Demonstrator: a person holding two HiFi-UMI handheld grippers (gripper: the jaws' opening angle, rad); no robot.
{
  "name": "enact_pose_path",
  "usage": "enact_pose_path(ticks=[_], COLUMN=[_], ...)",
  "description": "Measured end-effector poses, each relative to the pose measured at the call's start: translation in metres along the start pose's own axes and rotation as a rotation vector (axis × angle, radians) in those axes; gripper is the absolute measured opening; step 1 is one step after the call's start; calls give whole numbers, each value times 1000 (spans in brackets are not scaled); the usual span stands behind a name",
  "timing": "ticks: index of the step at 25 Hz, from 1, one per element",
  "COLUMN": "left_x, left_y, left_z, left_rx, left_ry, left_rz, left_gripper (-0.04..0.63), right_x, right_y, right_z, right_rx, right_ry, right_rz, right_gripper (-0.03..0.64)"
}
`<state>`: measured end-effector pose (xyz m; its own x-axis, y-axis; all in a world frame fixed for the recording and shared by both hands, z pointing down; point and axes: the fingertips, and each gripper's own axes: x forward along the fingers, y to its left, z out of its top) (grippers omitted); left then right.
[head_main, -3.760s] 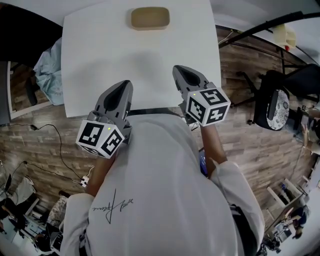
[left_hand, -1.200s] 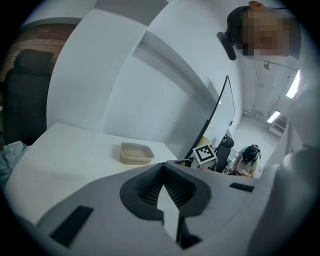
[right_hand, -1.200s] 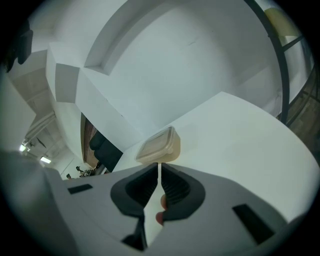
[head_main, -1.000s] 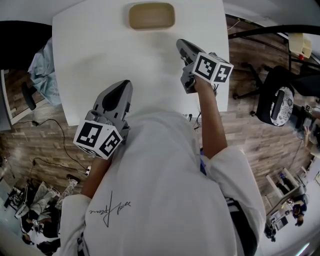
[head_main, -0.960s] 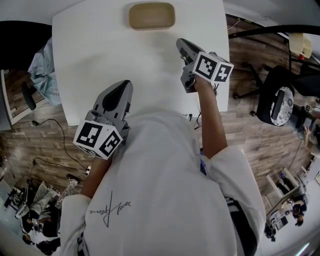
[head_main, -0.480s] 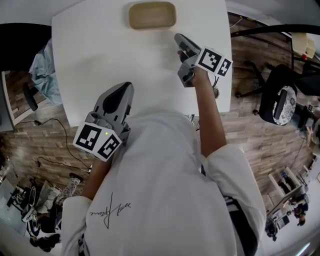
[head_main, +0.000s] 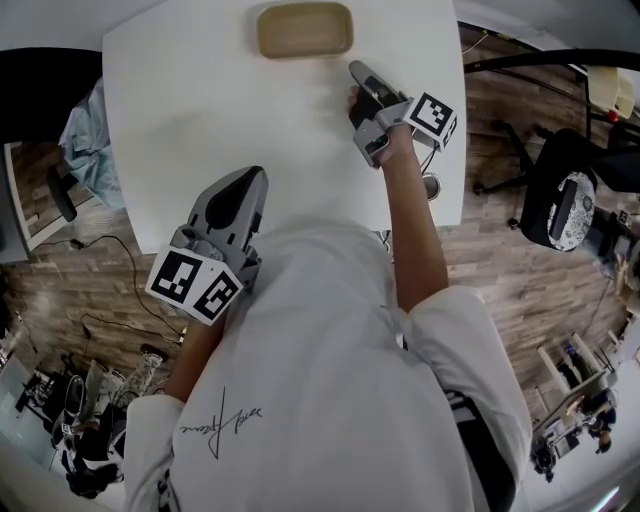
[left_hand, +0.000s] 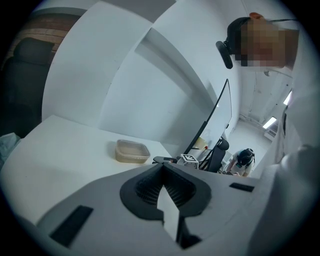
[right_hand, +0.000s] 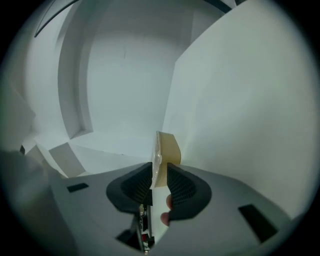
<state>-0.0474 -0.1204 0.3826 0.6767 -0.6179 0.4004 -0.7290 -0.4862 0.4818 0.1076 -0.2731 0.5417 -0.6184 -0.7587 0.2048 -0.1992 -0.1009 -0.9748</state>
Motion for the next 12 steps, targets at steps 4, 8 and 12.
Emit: enact_pose_path(ticks=[4, 8, 12], left_x=[-2, 0, 2], left_y=[-8, -10, -6], left_z=[4, 7, 5], left_rx=[-5, -2, -10], left_ry=[-33, -40, -26], left_rz=[-50, -60, -45], left_gripper=[6, 6, 6], right_x=[4, 5, 7], right_y=[0, -5, -9], right_z=[4, 8, 10], right_rx=[59, 112, 145], right_ry=[-17, -28, -32], right_rz=[53, 45, 52], right_gripper=[101, 103, 103])
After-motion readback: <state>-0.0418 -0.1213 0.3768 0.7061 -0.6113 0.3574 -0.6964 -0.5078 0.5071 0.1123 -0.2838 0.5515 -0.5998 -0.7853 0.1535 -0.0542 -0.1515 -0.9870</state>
